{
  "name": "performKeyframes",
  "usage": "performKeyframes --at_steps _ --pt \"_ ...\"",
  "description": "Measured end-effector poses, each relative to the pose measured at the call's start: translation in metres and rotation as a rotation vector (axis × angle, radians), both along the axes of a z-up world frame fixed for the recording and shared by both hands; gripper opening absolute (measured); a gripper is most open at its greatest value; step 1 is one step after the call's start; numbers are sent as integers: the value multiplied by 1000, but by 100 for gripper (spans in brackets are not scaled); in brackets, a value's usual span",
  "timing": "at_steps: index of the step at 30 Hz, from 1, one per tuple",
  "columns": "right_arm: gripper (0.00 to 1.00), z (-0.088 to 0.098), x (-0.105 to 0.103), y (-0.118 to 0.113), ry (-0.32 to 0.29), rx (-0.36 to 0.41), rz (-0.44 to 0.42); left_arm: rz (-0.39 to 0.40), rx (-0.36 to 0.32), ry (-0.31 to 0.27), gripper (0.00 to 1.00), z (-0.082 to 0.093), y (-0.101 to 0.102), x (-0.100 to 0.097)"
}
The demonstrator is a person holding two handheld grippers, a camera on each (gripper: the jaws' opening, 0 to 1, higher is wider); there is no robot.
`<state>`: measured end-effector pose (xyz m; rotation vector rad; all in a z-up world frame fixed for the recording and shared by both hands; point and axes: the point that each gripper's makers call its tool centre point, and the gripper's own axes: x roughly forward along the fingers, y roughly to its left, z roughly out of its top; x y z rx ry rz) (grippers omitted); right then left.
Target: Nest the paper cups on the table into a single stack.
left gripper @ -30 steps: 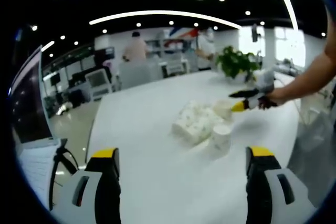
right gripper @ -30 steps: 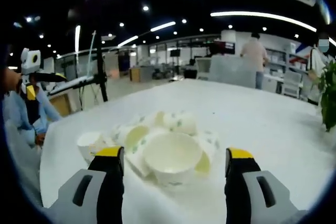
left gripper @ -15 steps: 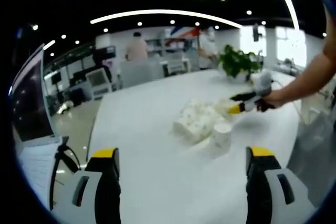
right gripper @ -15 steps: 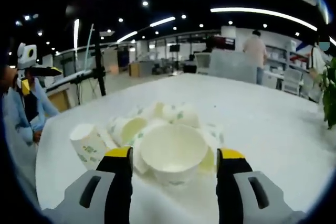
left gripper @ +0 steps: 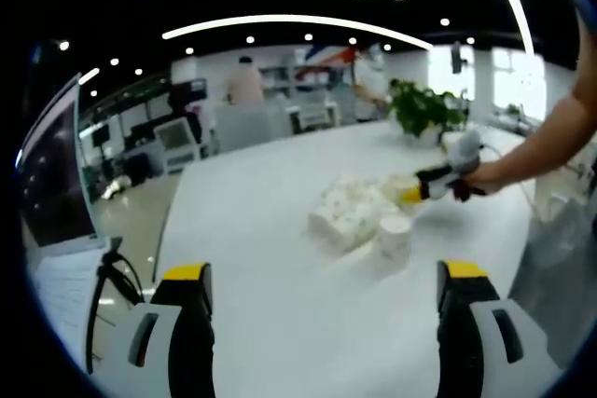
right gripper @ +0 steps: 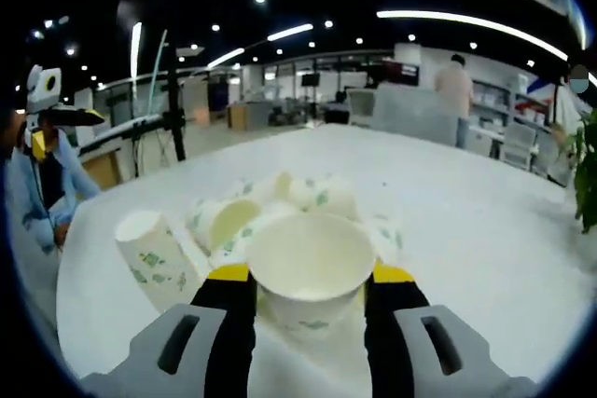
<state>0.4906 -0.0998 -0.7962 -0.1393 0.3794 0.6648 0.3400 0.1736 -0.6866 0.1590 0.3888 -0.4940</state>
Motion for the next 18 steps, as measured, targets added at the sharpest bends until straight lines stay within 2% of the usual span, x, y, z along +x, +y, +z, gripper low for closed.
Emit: performKeyframes --at_steps 9,18 --pt "40 1 -1 -4 -4 -1 2 -4 -4 0 99 1 -4 1" --pt "40 7 -2 -8 -4 9 -8 -10 -11 17 99 -6 -7 1"
